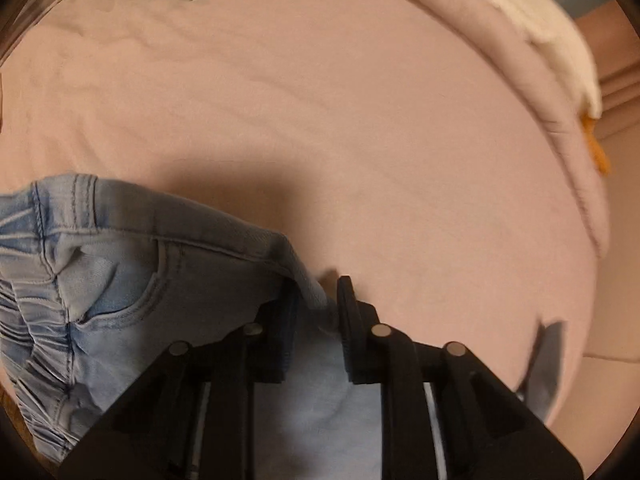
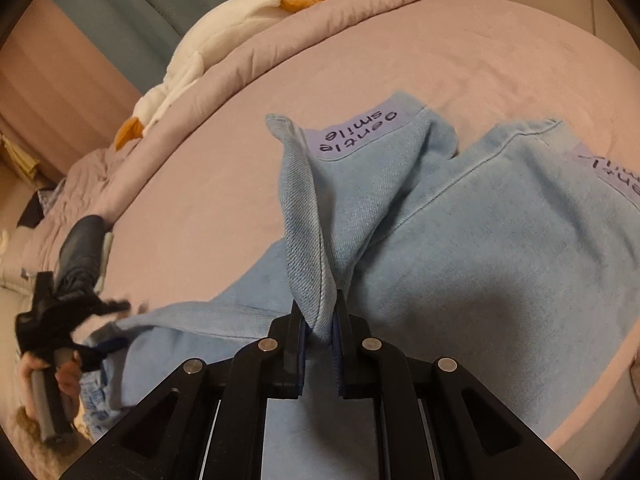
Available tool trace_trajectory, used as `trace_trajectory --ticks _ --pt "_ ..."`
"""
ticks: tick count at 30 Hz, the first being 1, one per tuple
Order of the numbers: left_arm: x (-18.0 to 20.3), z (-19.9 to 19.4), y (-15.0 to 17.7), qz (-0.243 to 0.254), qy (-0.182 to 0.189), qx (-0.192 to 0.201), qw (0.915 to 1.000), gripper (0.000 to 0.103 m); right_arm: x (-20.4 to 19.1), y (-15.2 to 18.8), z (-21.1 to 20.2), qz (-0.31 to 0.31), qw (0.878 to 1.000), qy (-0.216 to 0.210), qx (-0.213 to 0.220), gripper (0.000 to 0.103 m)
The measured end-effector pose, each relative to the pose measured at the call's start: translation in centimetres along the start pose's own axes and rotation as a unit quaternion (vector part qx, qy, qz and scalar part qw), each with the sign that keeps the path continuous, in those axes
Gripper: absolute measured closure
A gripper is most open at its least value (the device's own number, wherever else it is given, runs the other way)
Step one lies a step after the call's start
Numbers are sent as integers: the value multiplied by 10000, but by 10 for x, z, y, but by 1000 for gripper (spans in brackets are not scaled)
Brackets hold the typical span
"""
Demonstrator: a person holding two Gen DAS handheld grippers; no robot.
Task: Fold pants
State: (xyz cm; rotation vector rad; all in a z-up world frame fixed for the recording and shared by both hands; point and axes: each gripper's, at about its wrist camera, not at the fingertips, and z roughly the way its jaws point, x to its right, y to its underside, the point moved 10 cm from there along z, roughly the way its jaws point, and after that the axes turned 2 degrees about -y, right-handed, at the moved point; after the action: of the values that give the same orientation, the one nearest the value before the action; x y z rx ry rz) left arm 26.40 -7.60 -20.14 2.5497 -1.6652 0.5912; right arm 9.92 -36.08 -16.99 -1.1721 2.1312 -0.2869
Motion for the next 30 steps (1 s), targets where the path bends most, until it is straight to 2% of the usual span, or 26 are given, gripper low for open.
trace_trajectory --ticks 2,4,7,9,11,12,15,17,19,21,22,23,24,25,27,30 --pt "-1 -24 1 42 303 172 9994 89 -2 -7 2 -53 10000 72 -42 92" --pt "0 -71 3 248 700 615 9953 89 -12 -26 -10 -186 9997 -98 121 92" --pt "-4 -141 32 750 1412 1096 9810 89 -43 -65 -56 -461 9952 -404 768 92" --pt "-18 -170 66 1053 1621 1252 9731 89 -53 -72 -84 -521 9908 -681 1043 92" --pt "-31 -166 102 1231 1534 1152 9737 89 -49 -58 -97 -426 9908 -797 1008 92" --pt "-45 -154 129 1346 1401 922 9766 89 -42 -47 -97 -405 9924 -685 943 92" --pt "-77 -105 181 1413 1039 231 9842 89 -7 3 -79 -412 9979 25 499 92" --pt "-99 -82 194 1230 878 -75 9885 87 21 38 -58 -264 9988 414 -62 92" --pt "-109 -72 201 954 926 -276 9907 84 38 57 -45 -174 9968 633 -448 92" --pt "-104 -83 193 1020 976 -151 9899 80 38 59 -47 -287 9950 819 -495 80" --pt "-106 -89 192 1062 919 -61 9901 68 34 53 -53 -401 9940 947 -383 64" --pt "-108 -97 186 1074 830 89 9907 61 30 46 -59 -543 9922 1100 -230 47" --pt "-111 -101 182 1044 768 219 9913 48 24 38 -66 -699 9900 1221 -50 42" --pt "-117 -107 177 974 685 371 9922 39 17 31 -71 -815 9886 1265 69 37" --pt "-132 -112 167 819 635 561 9930 37 1 17 -72 -980 9878 1201 122 36" --pt "-157 -111 153 523 475 653 9954 36 -17 3 -54 -1178 9872 1077 -24 36"
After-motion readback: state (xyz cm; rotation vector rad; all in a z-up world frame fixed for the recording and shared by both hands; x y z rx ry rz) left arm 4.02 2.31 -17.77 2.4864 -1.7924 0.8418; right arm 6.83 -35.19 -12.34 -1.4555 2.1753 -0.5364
